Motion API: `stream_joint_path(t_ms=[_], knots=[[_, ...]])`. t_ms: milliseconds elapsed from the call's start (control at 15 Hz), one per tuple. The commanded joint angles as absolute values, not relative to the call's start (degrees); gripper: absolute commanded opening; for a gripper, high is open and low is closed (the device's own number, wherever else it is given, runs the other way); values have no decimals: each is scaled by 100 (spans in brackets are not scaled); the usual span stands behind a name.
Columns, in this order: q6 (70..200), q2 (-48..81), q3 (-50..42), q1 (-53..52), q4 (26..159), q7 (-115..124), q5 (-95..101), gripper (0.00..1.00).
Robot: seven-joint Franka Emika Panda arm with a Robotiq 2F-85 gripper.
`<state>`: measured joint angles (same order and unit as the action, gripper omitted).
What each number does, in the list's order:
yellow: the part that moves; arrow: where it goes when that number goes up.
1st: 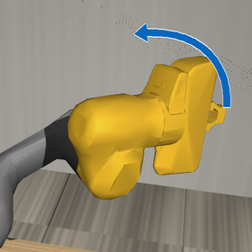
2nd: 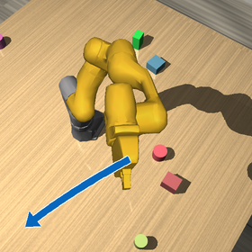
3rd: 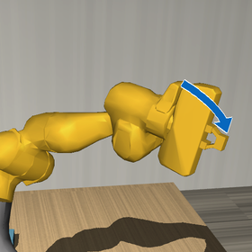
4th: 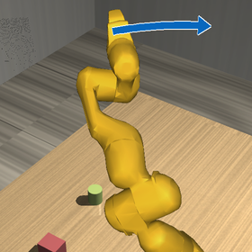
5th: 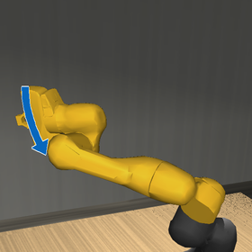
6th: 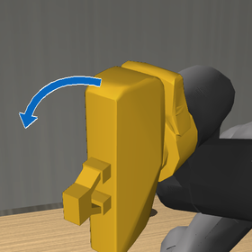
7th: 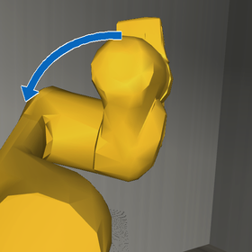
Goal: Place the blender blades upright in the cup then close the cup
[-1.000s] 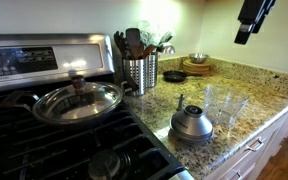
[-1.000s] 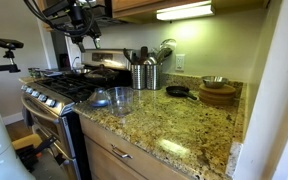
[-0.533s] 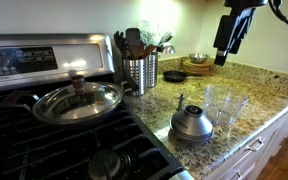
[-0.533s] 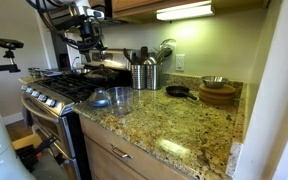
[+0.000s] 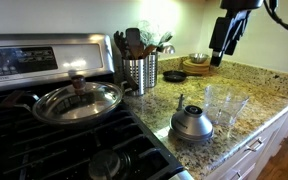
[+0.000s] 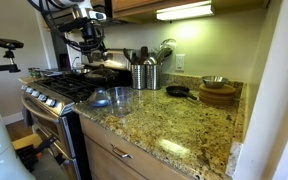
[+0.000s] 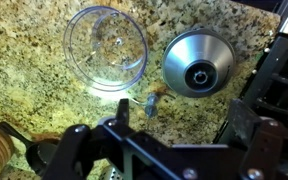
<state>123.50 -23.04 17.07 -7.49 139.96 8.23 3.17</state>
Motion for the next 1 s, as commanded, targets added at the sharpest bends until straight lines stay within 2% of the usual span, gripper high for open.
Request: stream_joint_path(t_ms=[0, 933], knots=[[12844, -1818, 1491, -791, 13862, 778, 378, 100], [13898, 270, 1126, -793, 13035, 650, 642, 100]])
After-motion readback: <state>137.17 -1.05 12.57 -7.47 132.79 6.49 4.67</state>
